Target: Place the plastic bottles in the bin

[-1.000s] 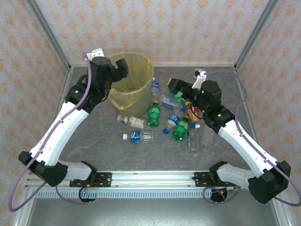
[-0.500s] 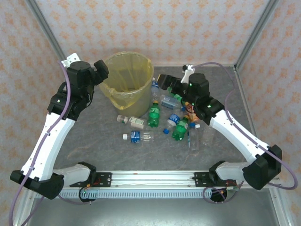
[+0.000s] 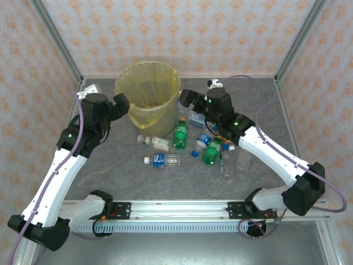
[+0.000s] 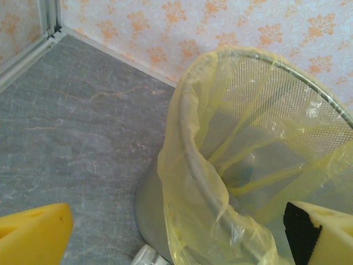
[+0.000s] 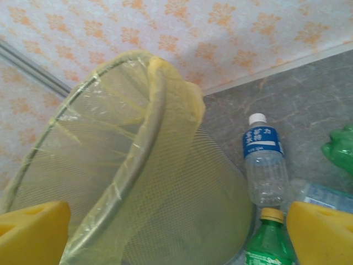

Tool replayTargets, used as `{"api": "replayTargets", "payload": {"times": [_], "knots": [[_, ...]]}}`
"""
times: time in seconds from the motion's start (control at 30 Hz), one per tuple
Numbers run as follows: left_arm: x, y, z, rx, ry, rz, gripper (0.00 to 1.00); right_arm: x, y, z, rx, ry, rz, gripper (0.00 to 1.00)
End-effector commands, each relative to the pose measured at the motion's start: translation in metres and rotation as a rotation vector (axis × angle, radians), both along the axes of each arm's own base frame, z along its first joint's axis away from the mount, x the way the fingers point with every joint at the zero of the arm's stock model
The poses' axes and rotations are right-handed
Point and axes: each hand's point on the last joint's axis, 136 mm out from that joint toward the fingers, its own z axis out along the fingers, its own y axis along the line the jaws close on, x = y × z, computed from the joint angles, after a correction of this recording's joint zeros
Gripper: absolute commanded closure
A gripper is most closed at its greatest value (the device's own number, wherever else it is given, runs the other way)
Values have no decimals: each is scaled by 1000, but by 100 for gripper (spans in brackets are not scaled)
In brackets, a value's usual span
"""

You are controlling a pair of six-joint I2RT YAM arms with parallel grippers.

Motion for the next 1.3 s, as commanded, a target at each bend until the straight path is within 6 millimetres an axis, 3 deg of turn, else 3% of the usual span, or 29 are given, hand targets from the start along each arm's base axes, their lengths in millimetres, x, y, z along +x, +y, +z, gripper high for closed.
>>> {"api": "replayTargets", "payload": {"times": [0.0,0.2,0.4,0.57,0.6,0.87,1.27], "knots": [[0,-2,4,-60,-27,4,1,-6,-13,12,-18,3,-51,0],[-21,6,-13,-115,4,58,6,-11,-17,12,-86,-5,-29,0],[-43,20,-43,-155,90,163,6,-22,-11,11,-145,-75,72,0],[-75,29,-75,-279,178,299,8,-39,-6,12,-184,-130,185,0],[-79,29,-81,-311,182,311,8,-45,-10,21,-175,-159,192,0],[-99,7,-148,-577,279,370,16,-65,-7,11,-155,-202,279,0],[-91,-54,-219,-829,350,317,25,-68,-3,-2,-148,-147,305,0]]}}
